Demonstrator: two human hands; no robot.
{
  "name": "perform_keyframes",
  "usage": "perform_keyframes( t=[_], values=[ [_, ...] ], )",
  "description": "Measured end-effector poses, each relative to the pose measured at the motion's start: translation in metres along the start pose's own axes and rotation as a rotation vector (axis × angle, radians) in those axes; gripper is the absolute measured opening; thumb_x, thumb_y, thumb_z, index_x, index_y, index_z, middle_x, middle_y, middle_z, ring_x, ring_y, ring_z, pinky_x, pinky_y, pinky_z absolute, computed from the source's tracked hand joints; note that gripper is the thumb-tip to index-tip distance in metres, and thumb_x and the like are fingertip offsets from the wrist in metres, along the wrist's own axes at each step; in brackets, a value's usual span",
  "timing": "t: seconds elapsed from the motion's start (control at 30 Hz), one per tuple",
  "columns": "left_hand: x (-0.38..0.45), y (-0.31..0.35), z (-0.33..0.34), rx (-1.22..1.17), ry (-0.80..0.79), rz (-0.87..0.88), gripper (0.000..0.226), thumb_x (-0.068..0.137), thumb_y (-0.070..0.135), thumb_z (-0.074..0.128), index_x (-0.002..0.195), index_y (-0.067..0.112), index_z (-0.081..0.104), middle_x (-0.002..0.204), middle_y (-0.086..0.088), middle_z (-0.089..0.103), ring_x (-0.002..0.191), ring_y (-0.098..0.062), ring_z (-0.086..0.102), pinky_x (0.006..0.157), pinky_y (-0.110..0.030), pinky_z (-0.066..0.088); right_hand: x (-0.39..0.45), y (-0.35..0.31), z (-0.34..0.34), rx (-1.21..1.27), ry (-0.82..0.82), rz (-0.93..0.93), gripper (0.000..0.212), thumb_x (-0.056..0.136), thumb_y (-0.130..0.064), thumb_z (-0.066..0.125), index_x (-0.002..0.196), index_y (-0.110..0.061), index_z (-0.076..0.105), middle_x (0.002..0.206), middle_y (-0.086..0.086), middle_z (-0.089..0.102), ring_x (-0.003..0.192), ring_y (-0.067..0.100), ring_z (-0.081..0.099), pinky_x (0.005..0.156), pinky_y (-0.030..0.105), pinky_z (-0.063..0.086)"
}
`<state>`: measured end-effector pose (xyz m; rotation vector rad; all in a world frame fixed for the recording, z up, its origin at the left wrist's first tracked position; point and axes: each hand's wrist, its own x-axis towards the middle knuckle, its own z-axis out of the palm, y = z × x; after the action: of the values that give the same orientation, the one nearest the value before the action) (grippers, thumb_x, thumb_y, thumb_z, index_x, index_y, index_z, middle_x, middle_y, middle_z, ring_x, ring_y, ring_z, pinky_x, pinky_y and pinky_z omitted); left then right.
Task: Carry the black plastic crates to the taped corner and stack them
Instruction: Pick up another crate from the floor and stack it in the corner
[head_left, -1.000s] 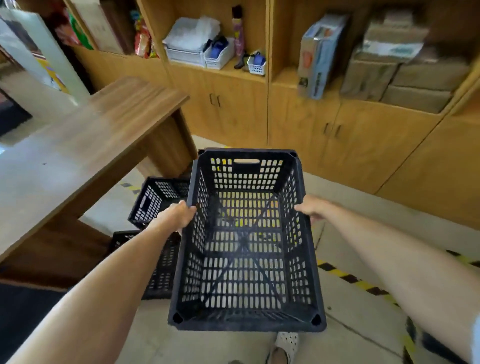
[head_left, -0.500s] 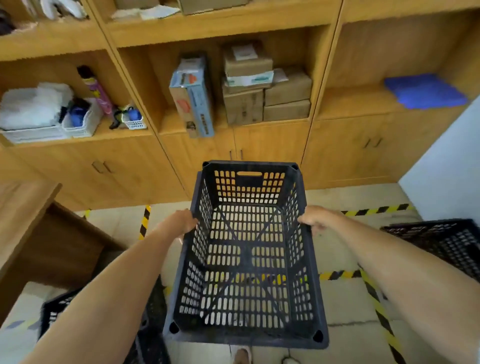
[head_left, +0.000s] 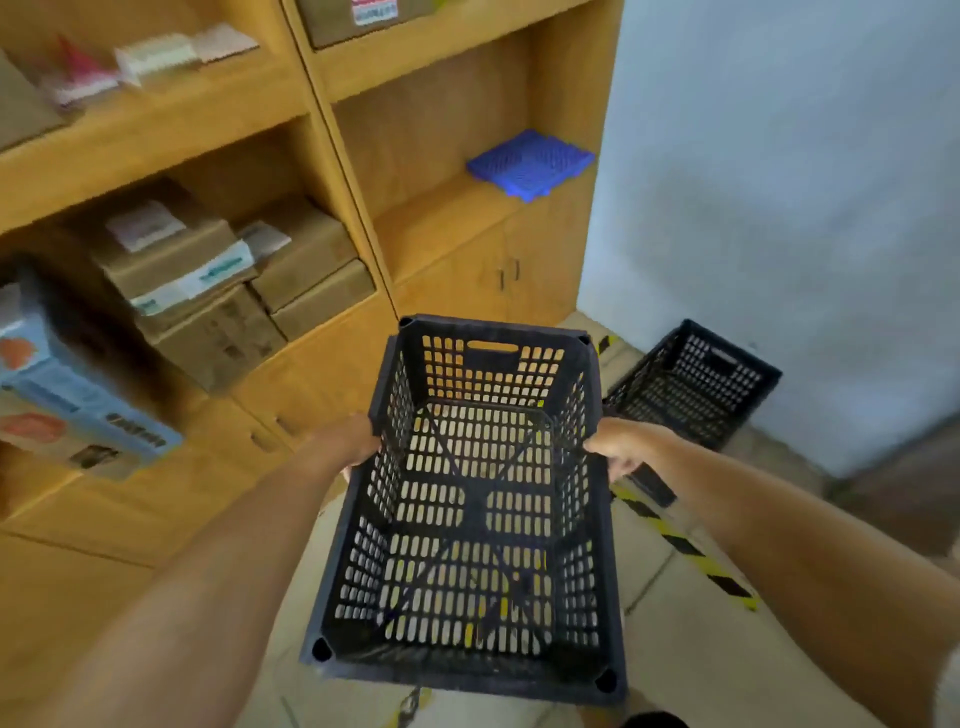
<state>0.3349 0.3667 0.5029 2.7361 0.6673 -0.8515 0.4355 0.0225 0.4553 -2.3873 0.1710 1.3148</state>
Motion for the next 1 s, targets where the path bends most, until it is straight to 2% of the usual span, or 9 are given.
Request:
perform_keyframes(
  t=[0.07, 0.17, 0.23, 0.37, 0.43, 0.5, 0.73, 0.83, 1.0],
  values=[
    [0.032, 0.038, -0.013, 0.035, 0.008, 0.046, 0.041, 0.097, 0.025, 0.048, 0.132, 0.003, 0.051, 0.127, -0.015, 0.060, 0.112, -0.032, 0.058, 0.094, -0.038, 0.048, 0.022, 0.018, -0.032, 0.064, 0.033, 0.008, 0.046, 0.100, -0.026, 0.039, 0.143, -0.012, 0.033, 0.119, 0.017, 0.067, 0.095, 0.025, 0.073, 0.065, 0.030, 0.056],
    [0.066, 0.107, -0.031, 0.082, 0.013, 0.101, 0.038, 0.099, 0.023, 0.046, 0.131, 0.003, 0.049, 0.126, -0.015, 0.059, 0.112, -0.031, 0.058, 0.089, -0.035, 0.048, 0.034, 0.042, -0.083, 0.146, 0.046, 0.024, 0.052, 0.101, -0.029, 0.040, 0.149, -0.012, 0.025, 0.122, 0.019, 0.064, 0.088, 0.024, 0.071, 0.060, 0.026, 0.055],
    [0.090, 0.153, -0.041, 0.090, -0.009, 0.142, 0.034, 0.100, 0.019, 0.046, 0.128, 0.000, 0.051, 0.121, -0.016, 0.060, 0.107, -0.031, 0.059, 0.082, -0.033, 0.047, 0.041, 0.058, -0.115, 0.217, 0.034, 0.028, 0.048, 0.100, -0.025, 0.043, 0.145, -0.008, 0.033, 0.121, 0.021, 0.064, 0.096, 0.027, 0.071, 0.058, 0.026, 0.055],
    [0.141, 0.237, -0.057, 0.058, -0.026, 0.208, 0.029, 0.098, 0.016, 0.045, 0.121, 0.001, 0.053, 0.114, -0.013, 0.062, 0.097, -0.029, 0.060, 0.084, -0.036, 0.050, 0.062, 0.092, -0.181, 0.338, 0.078, 0.036, 0.034, 0.097, -0.012, 0.051, 0.127, 0.004, 0.055, 0.123, 0.021, 0.064, 0.113, 0.034, 0.064, 0.081, 0.037, 0.058],
    [0.159, 0.278, -0.064, 0.063, -0.029, 0.236, 0.026, 0.099, 0.014, 0.046, 0.120, 0.000, 0.052, 0.115, -0.015, 0.061, 0.100, -0.031, 0.059, 0.087, -0.037, 0.050, 0.075, 0.110, -0.209, 0.424, 0.064, 0.086, 0.030, 0.097, -0.012, 0.050, 0.121, 0.005, 0.055, 0.115, 0.019, 0.067, 0.099, 0.032, 0.070, 0.081, 0.041, 0.060],
    [0.176, 0.317, -0.069, 0.068, -0.046, 0.258, 0.028, 0.100, 0.011, 0.046, 0.125, -0.002, 0.049, 0.122, -0.018, 0.058, 0.109, -0.034, 0.056, 0.091, -0.040, 0.048, 0.080, 0.127, -0.235, 0.460, 0.093, 0.116, 0.019, 0.097, -0.014, 0.050, 0.105, 0.003, 0.055, 0.094, 0.016, 0.067, 0.072, 0.026, 0.074, 0.064, 0.035, 0.062],
    [0.217, 0.439, -0.078, 0.189, -0.072, 0.361, 0.021, 0.100, 0.008, 0.044, 0.116, 0.001, 0.055, 0.114, -0.014, 0.060, 0.101, -0.028, 0.058, 0.090, -0.037, 0.050, 0.100, 0.184, -0.294, 0.520, 0.217, 0.187, 0.019, 0.100, -0.021, 0.047, 0.100, -0.002, 0.051, 0.090, 0.015, 0.064, 0.075, 0.029, 0.068, 0.066, 0.037, 0.062],
    [0.247, 0.483, -0.077, 0.228, -0.077, 0.405, 0.032, 0.099, 0.007, 0.043, 0.130, -0.001, 0.047, 0.127, -0.018, 0.057, 0.116, -0.034, 0.056, 0.099, -0.043, 0.049, 0.100, 0.202, -0.312, 0.524, 0.246, 0.222, 0.021, 0.101, -0.022, 0.045, 0.092, -0.004, 0.050, 0.077, 0.009, 0.058, 0.062, 0.020, 0.061, 0.039, 0.021, 0.050],
    [0.317, 0.562, -0.067, 0.129, -0.157, 0.424, 0.047, 0.100, 0.016, 0.043, 0.145, 0.002, 0.036, 0.142, -0.019, 0.049, 0.127, -0.037, 0.050, 0.108, -0.044, 0.042, 0.127, 0.234, -0.342, 0.510, 0.258, 0.296, 0.028, 0.099, -0.026, 0.047, 0.110, -0.001, 0.054, 0.095, 0.015, 0.061, 0.072, 0.027, 0.065, 0.063, 0.032, 0.058]
  ],
)
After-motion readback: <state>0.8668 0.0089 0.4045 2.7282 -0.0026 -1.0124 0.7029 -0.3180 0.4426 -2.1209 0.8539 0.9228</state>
